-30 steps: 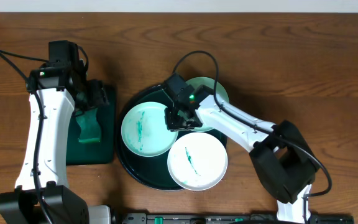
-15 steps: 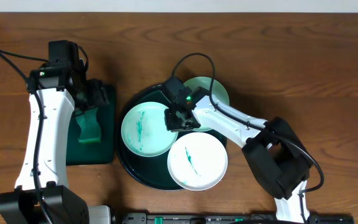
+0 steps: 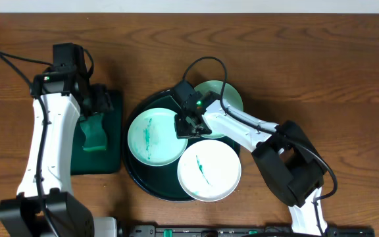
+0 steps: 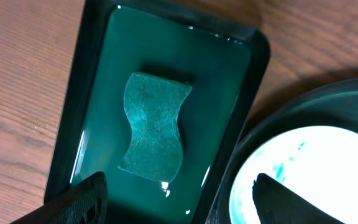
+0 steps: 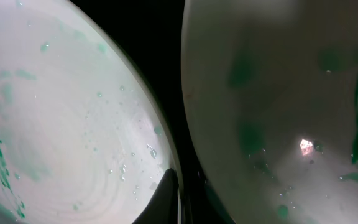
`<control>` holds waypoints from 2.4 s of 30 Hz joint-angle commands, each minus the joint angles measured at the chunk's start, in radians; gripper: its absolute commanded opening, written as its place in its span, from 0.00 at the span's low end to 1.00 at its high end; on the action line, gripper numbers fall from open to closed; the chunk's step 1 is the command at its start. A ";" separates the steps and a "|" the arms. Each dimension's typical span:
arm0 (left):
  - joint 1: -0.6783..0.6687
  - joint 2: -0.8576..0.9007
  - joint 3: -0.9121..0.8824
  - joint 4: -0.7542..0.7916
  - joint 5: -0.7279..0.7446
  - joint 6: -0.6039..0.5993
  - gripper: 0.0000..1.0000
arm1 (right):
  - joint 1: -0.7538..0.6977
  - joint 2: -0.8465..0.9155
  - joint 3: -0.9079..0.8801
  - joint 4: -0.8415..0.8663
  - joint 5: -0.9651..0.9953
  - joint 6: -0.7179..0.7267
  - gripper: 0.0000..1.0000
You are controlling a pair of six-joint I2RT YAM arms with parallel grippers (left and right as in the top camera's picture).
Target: Clean dirty plates on tray and stack at the side
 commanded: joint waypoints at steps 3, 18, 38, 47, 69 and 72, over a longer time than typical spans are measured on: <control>0.005 0.106 -0.018 -0.002 -0.018 -0.001 0.73 | 0.008 0.026 0.003 -0.001 0.005 -0.002 0.01; 0.207 0.326 -0.018 0.010 0.178 0.138 0.55 | 0.008 0.026 0.003 0.002 0.005 -0.021 0.06; 0.206 0.326 -0.192 0.216 0.155 0.164 0.11 | 0.008 0.026 0.003 0.006 0.005 -0.021 0.01; 0.206 0.307 -0.169 0.203 0.238 0.164 0.07 | 0.006 0.026 0.003 0.008 0.006 -0.020 0.01; -0.025 0.025 -0.083 0.016 0.334 0.080 0.07 | 0.002 0.026 0.003 0.014 0.005 -0.020 0.01; -0.098 0.064 -0.084 0.028 0.311 0.006 0.07 | 0.002 0.026 0.003 0.014 0.006 -0.020 0.01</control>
